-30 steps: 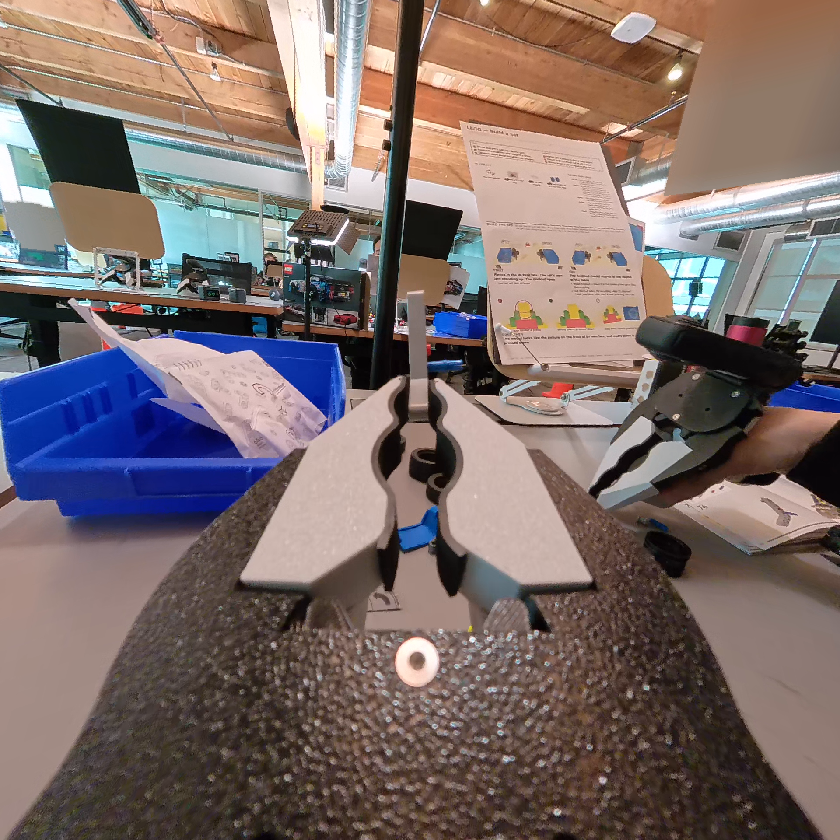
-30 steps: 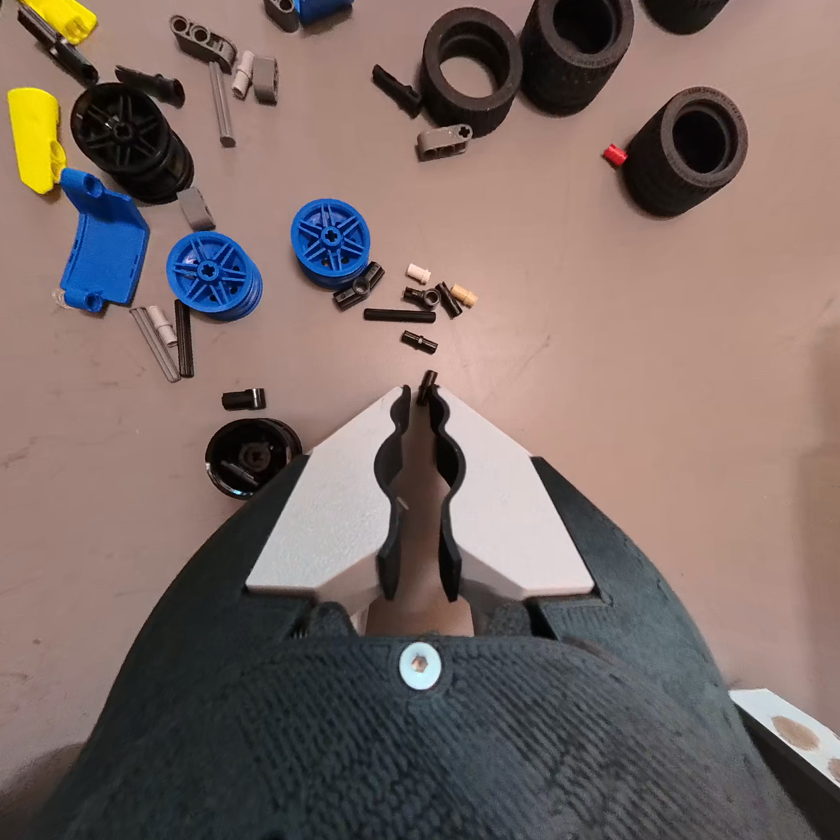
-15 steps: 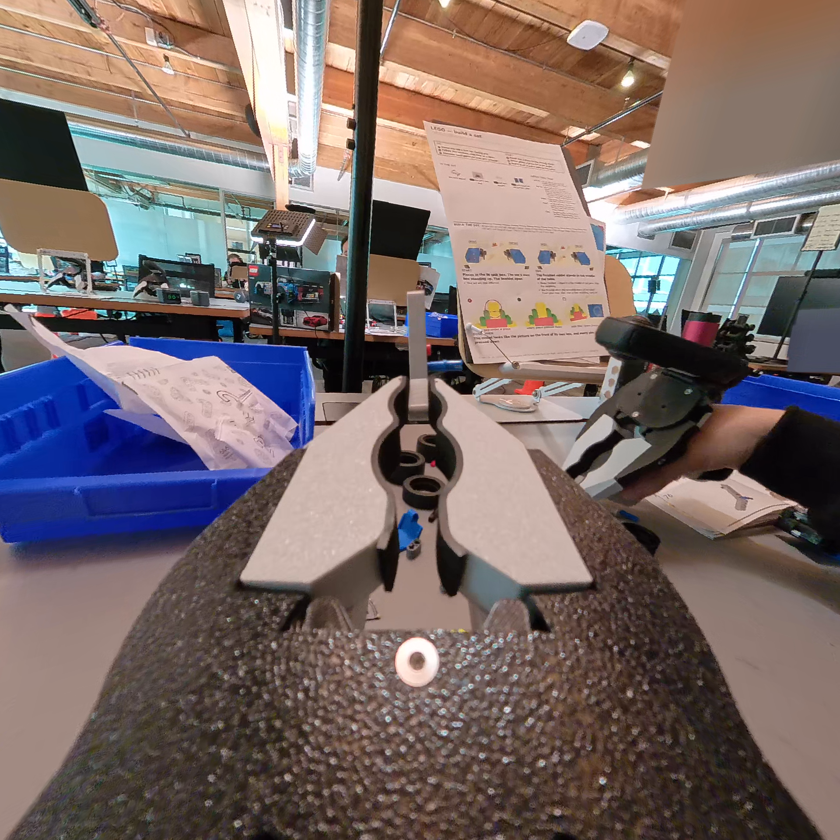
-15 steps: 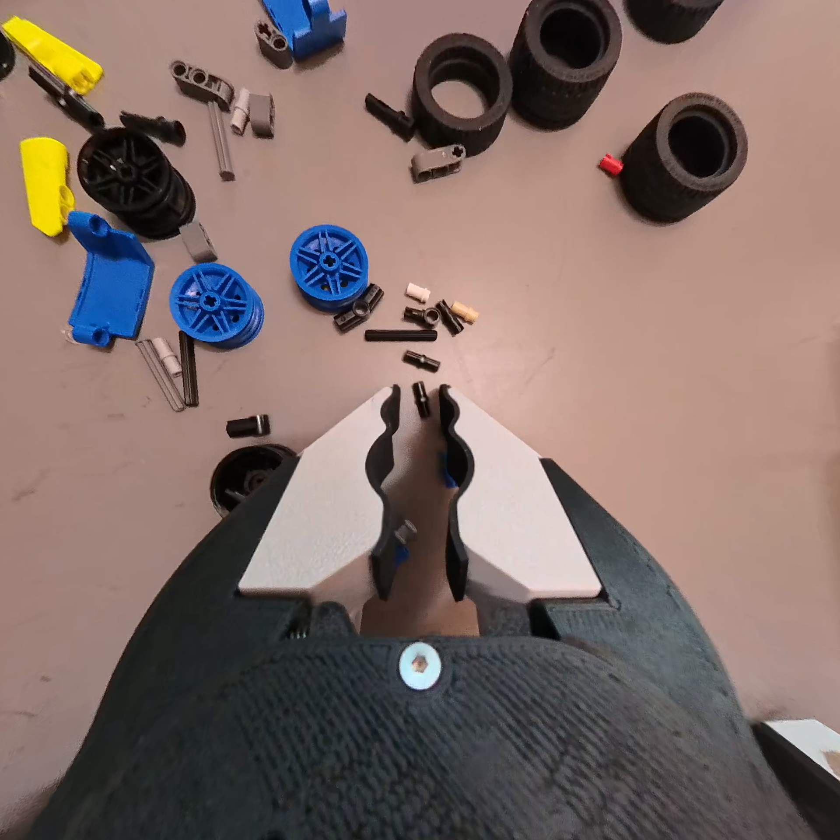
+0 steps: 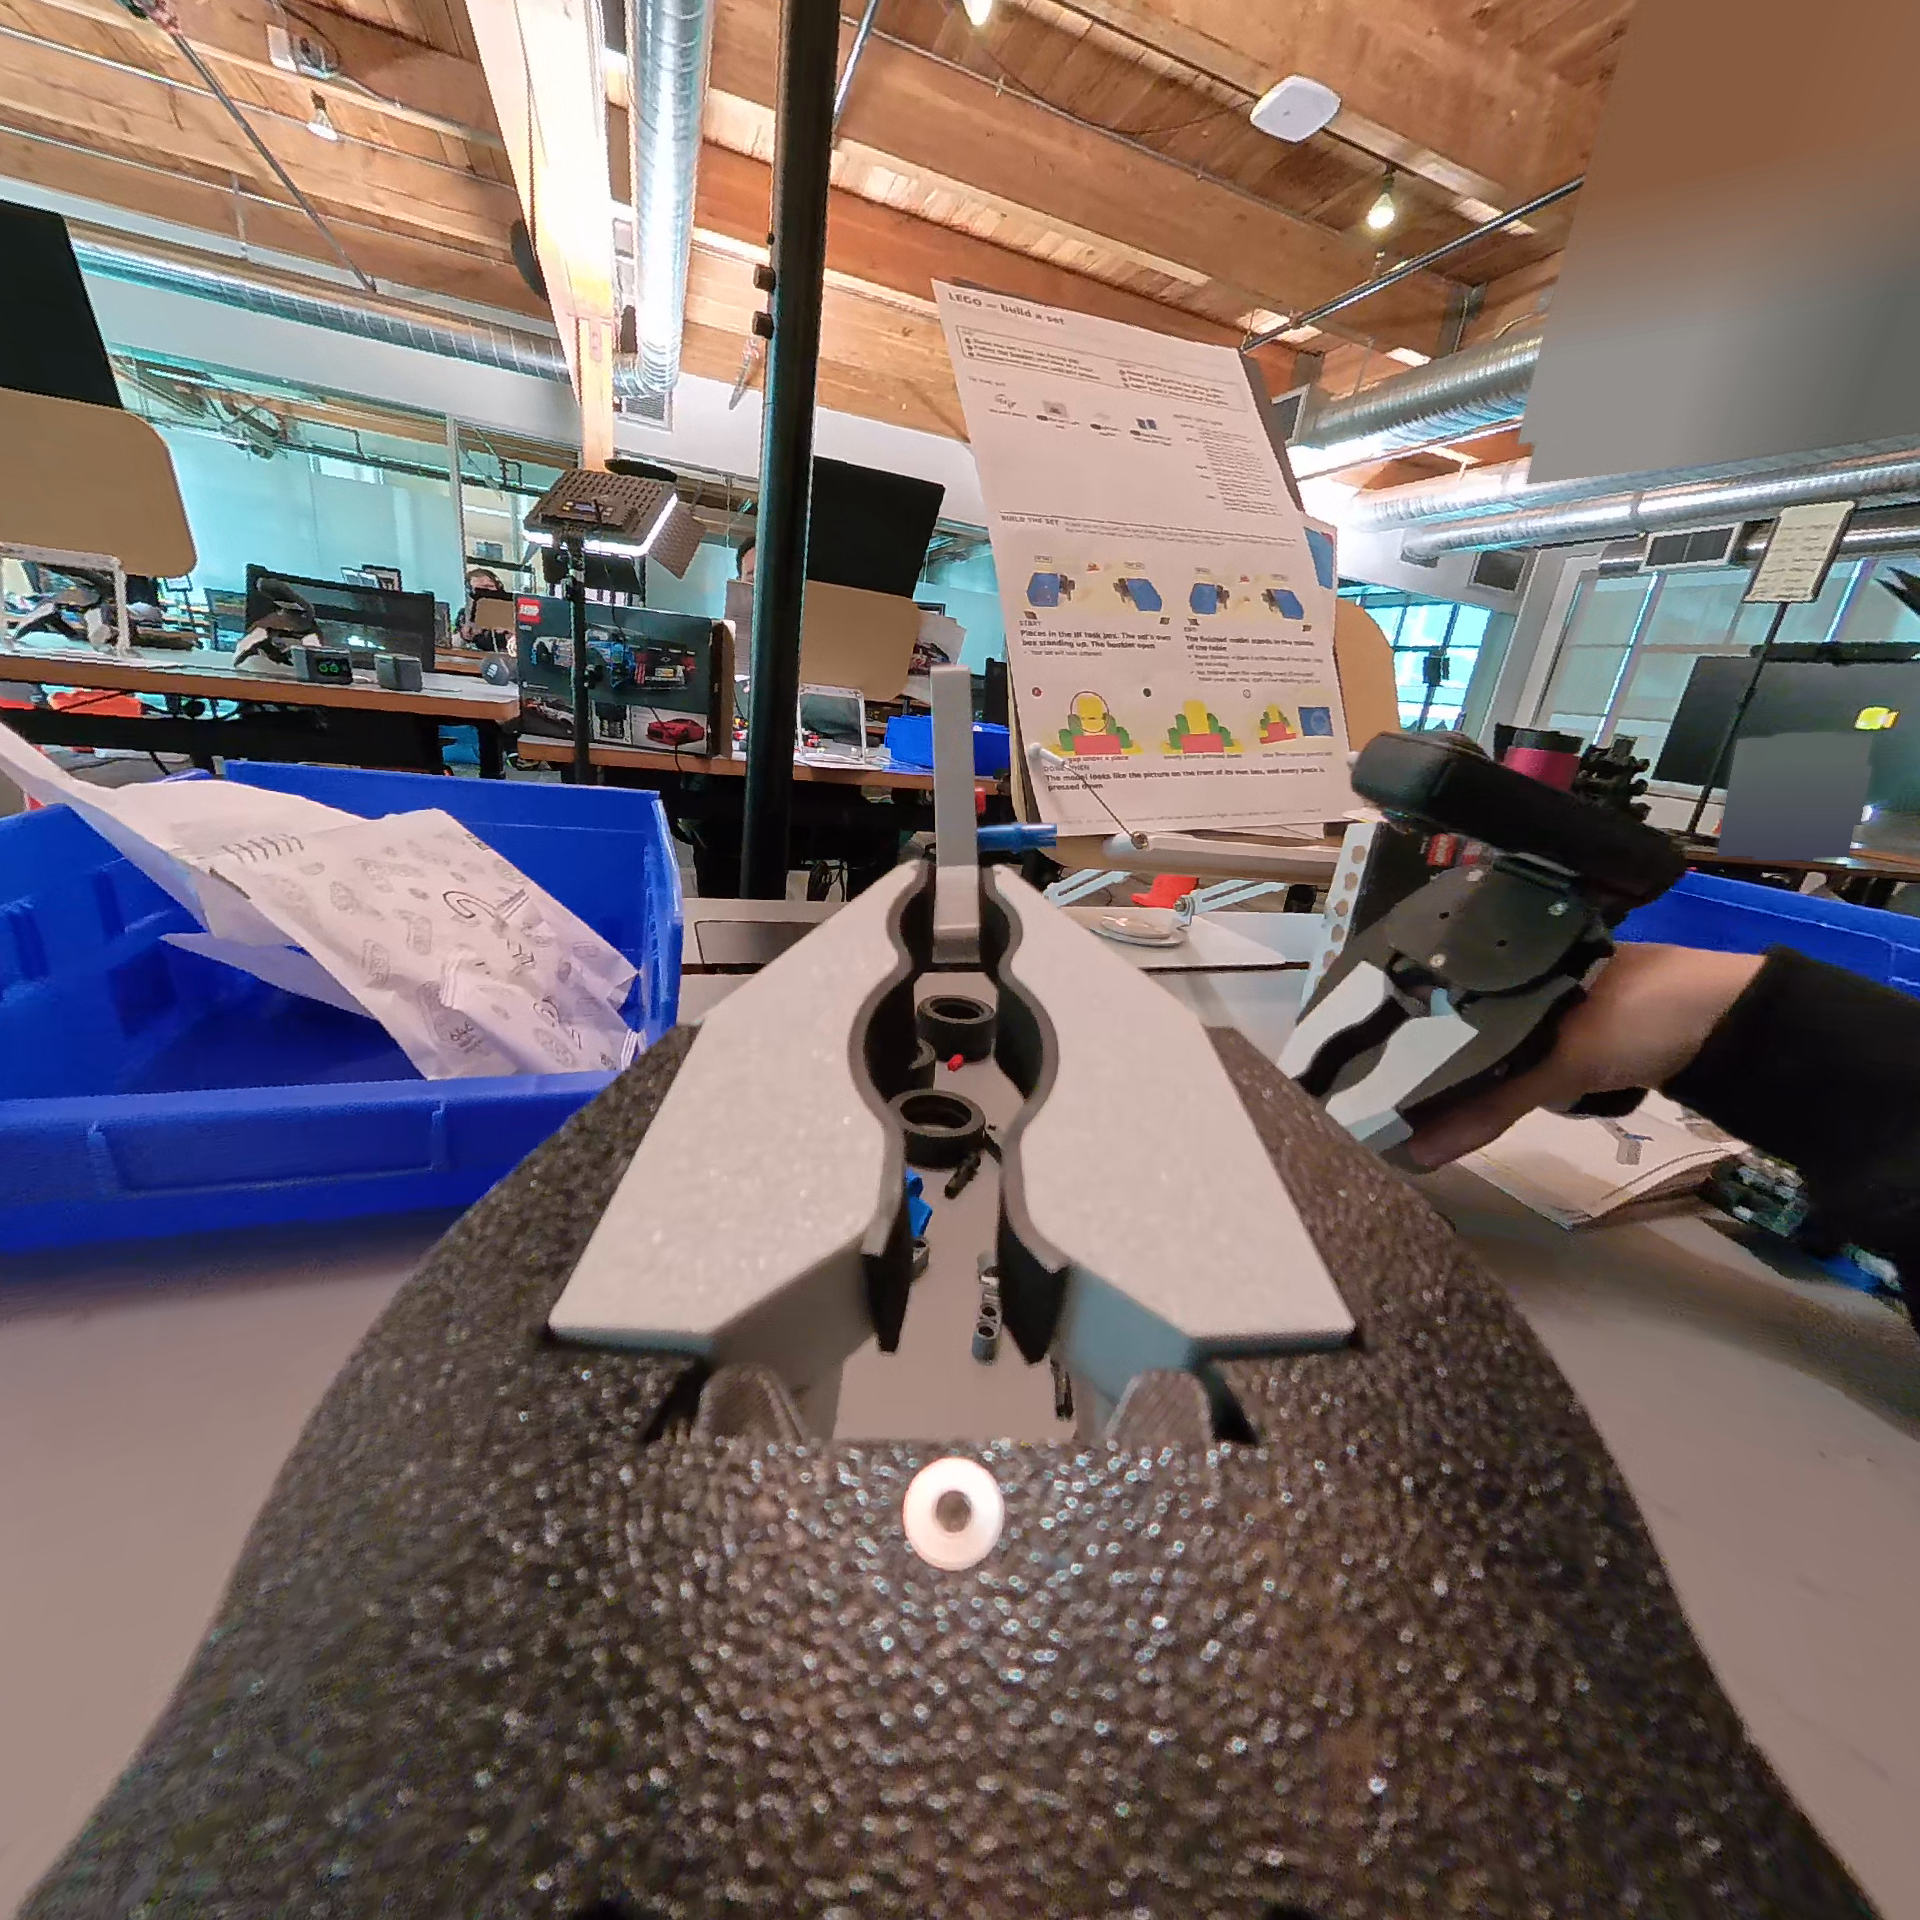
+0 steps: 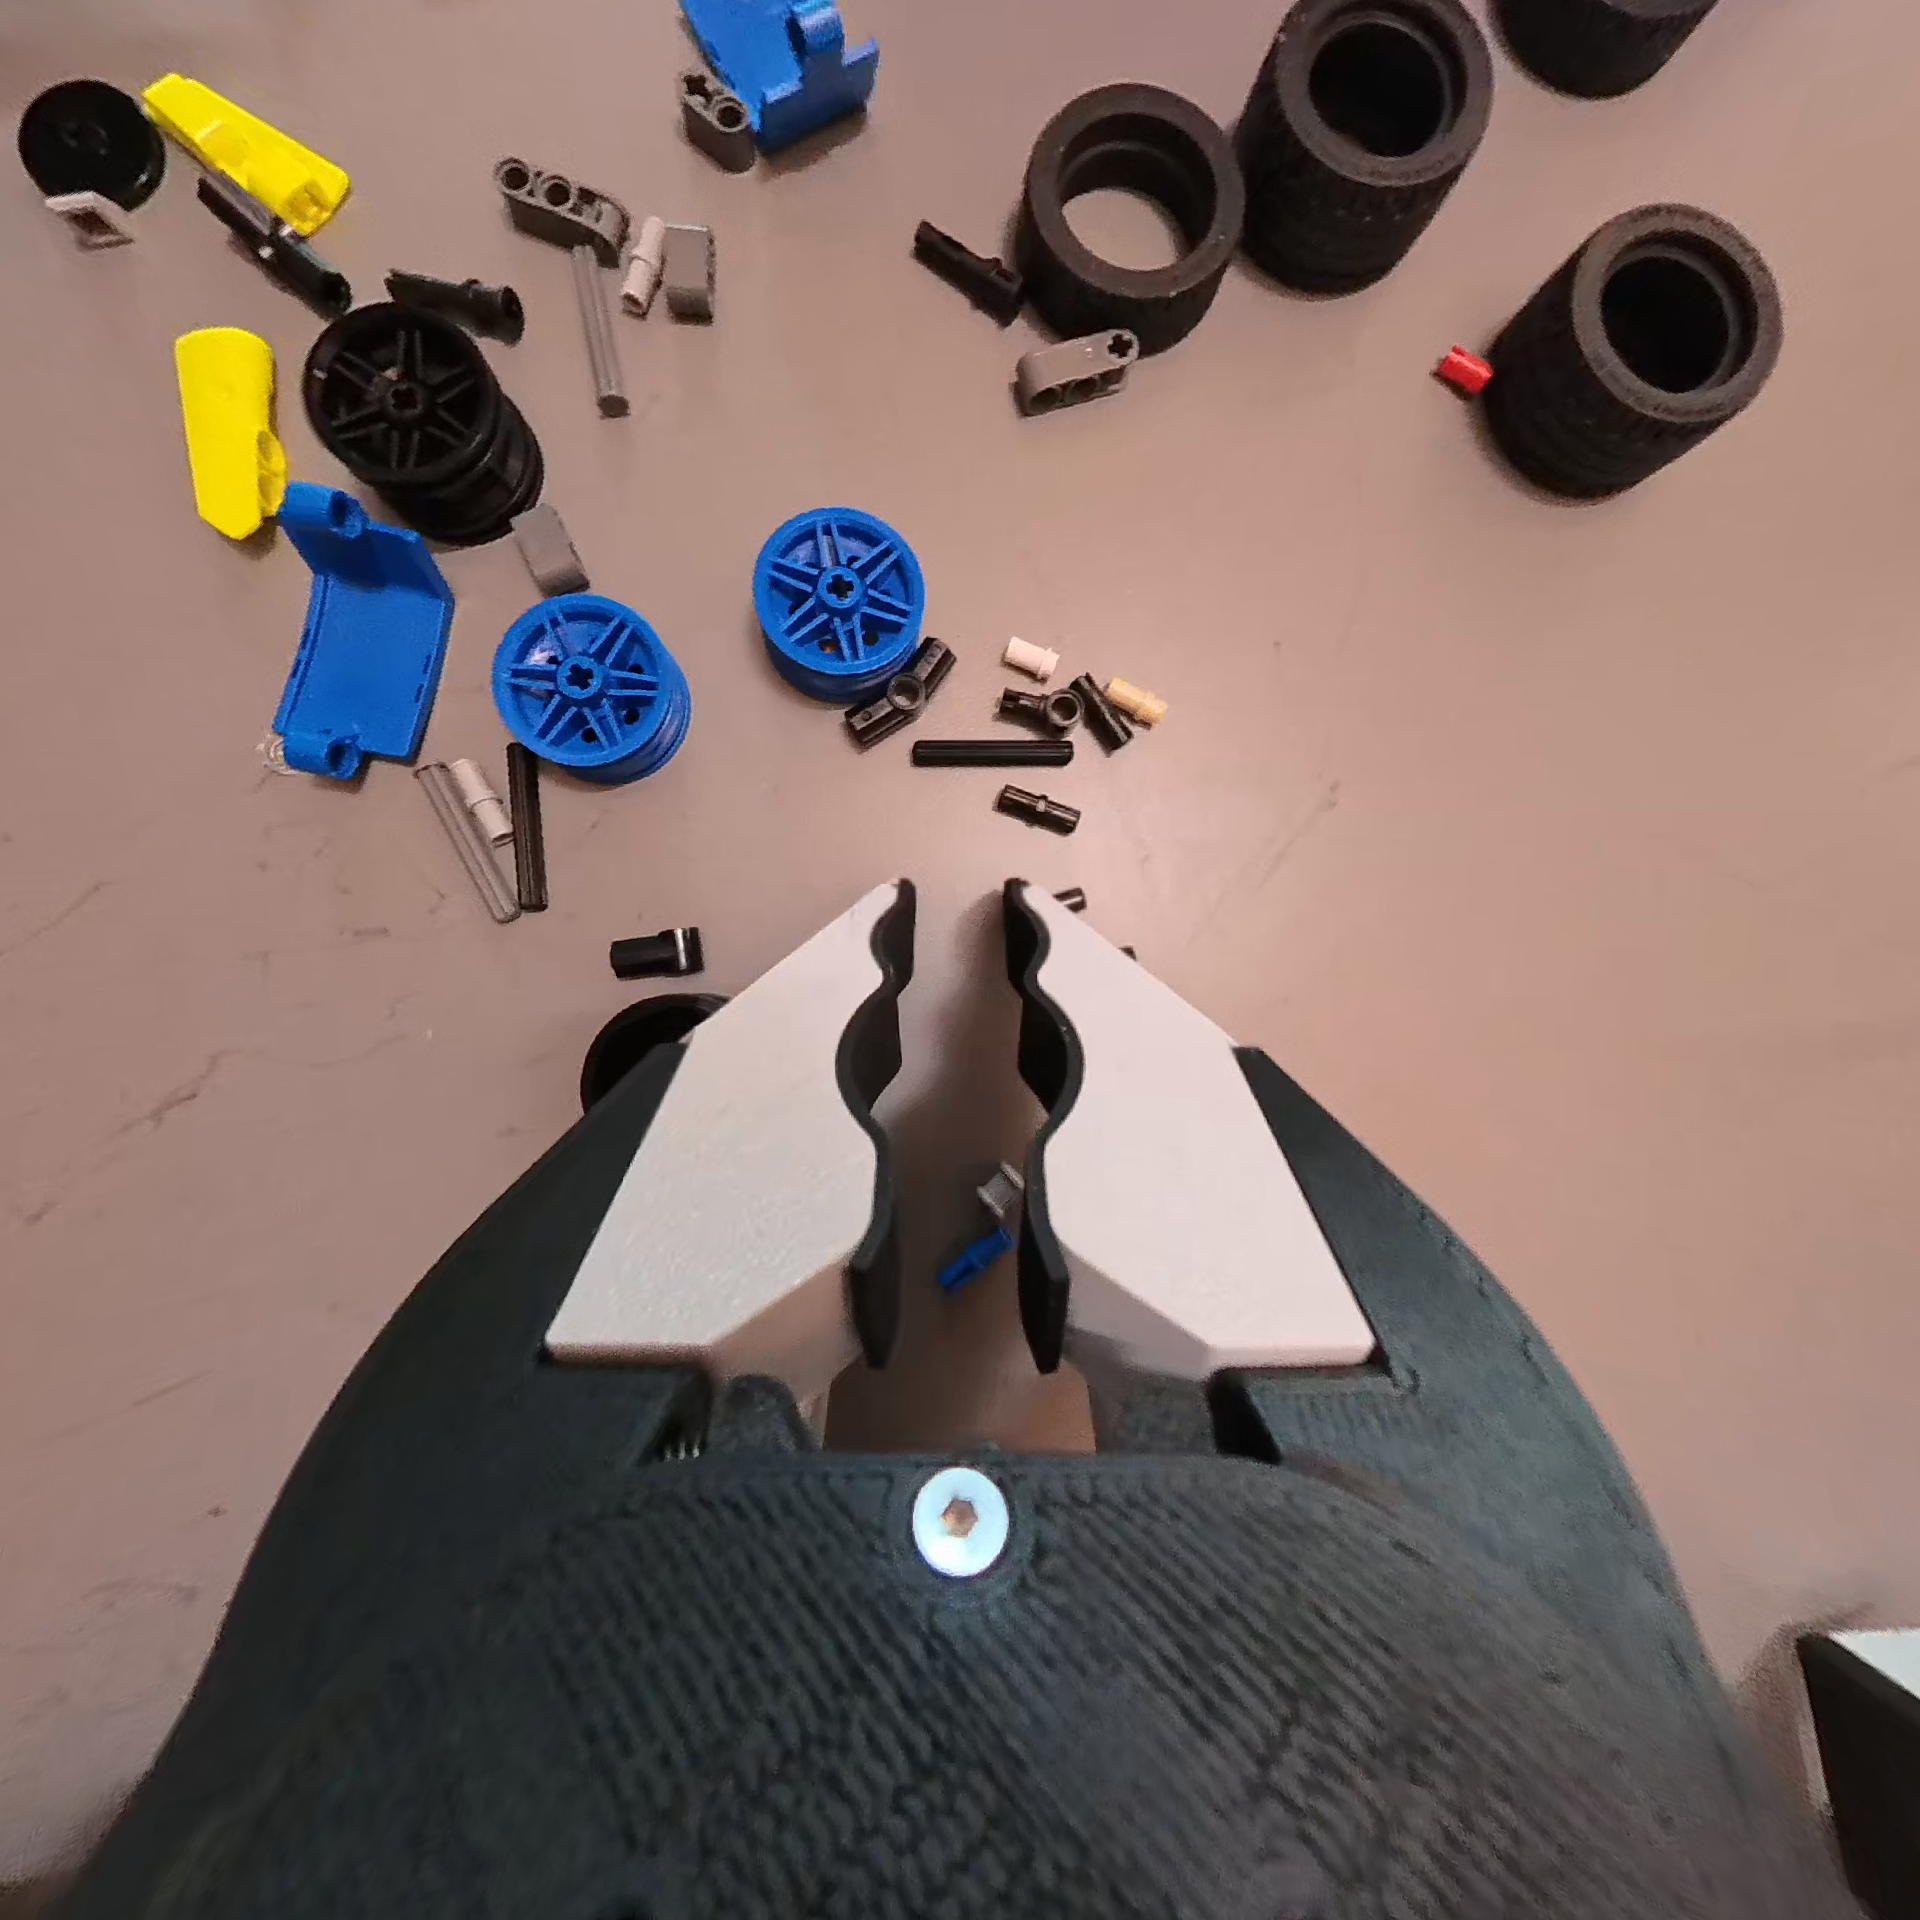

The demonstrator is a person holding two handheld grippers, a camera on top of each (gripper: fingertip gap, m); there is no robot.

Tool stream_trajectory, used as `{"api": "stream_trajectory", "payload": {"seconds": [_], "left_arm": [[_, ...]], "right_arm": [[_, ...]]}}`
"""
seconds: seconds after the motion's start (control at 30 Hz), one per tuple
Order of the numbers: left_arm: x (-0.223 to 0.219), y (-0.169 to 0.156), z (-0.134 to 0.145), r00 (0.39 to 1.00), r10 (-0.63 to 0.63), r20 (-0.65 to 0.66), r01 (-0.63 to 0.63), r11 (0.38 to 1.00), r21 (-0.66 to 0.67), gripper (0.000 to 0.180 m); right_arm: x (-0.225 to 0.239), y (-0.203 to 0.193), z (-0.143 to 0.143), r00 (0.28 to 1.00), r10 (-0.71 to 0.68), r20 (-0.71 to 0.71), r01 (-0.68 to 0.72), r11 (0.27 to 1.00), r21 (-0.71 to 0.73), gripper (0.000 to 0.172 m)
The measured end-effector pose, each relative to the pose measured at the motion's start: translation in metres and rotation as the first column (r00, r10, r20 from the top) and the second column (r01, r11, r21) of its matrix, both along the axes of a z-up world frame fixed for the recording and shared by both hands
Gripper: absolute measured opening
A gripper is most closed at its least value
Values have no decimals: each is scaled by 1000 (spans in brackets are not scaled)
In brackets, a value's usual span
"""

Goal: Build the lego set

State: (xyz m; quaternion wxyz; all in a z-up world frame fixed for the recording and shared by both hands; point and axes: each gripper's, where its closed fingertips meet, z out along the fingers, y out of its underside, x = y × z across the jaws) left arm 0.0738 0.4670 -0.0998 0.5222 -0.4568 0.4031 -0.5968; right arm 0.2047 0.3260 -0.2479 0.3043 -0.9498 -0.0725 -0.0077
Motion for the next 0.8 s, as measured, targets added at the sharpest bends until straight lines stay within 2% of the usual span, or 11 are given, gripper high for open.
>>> {"api": "stream_trajectory", "payload": {"seconds": [0.17, 0.3, 0.43, 0.63, 0.8], "left_arm": [[-1, 0, 1, 1000, -2, 6, 2, 1000, -4, 5], [-1, 0, 1, 1000, -5, 10, 6, 1000, -9, 4], [-1, -1, 1, 1000, -9, 10, 9, 1000, -9, 4], [-2, -2, 1, 1000, -14, 10, 14, 1000, -8, 4], [0, -7, 2, 999, -33, 3, 33, 999, 8, 4]], "right_arm": [[3, -12, 2, 999, 2, 48, 1, 999, -46, 19], [14, -12, 8, 997, -79, 26, 79, 997, -3, 18], [16, -6, 1, 996, -52, 67, 51, 999, 13, 16], [10, -1, -4, 999, -52, 17, 51, 999, 6, 3], [3, 1, -4, 998, -67, -16, 68, 996, 52, 2]]}}
